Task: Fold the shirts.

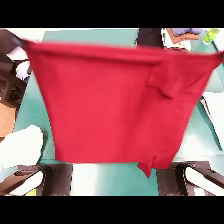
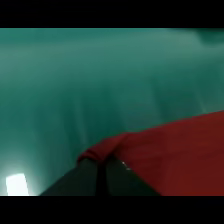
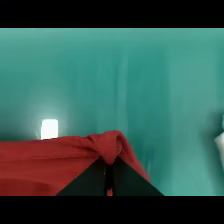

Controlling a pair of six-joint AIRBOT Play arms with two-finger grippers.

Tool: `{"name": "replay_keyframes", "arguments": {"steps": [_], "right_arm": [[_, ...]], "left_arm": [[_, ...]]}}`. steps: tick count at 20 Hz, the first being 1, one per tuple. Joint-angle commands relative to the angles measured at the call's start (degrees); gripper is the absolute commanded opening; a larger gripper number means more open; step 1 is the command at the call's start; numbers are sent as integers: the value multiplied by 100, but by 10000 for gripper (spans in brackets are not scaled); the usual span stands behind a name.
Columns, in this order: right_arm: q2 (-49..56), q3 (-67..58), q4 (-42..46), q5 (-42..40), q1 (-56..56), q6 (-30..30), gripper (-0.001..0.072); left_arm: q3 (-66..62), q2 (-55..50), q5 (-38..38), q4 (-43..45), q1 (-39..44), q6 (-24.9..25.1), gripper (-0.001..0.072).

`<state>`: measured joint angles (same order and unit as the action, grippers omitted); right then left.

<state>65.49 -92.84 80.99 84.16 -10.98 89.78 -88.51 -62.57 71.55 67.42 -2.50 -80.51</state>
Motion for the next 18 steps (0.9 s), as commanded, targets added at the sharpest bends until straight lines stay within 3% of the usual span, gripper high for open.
{"name": "replay_keyframes", "arguments": {"steps": [1,5,9,11,14,18], "right_arm": [[1167,951,-28,-481,214,-157,21],[2546,363,-46,-944,396,42,21],[3108,-737,-42,-809,487,35,21],[3038,-957,-20,-610,483,-42,21],[2538,-369,282,-535,439,-52,22],[1740,1292,448,-992,389,-48,22]], "left_arm": [[933,-1274,-291,-35,-4,55,29],[697,-2638,-962,-208,-4,149,29],[214,-2929,-894,-205,-11,151,29],[-11,-2918,-356,-142,-52,162,29],[28,-2907,584,-63,-63,173,29],[621,-2907,625,-37,-48,190,29]]}}
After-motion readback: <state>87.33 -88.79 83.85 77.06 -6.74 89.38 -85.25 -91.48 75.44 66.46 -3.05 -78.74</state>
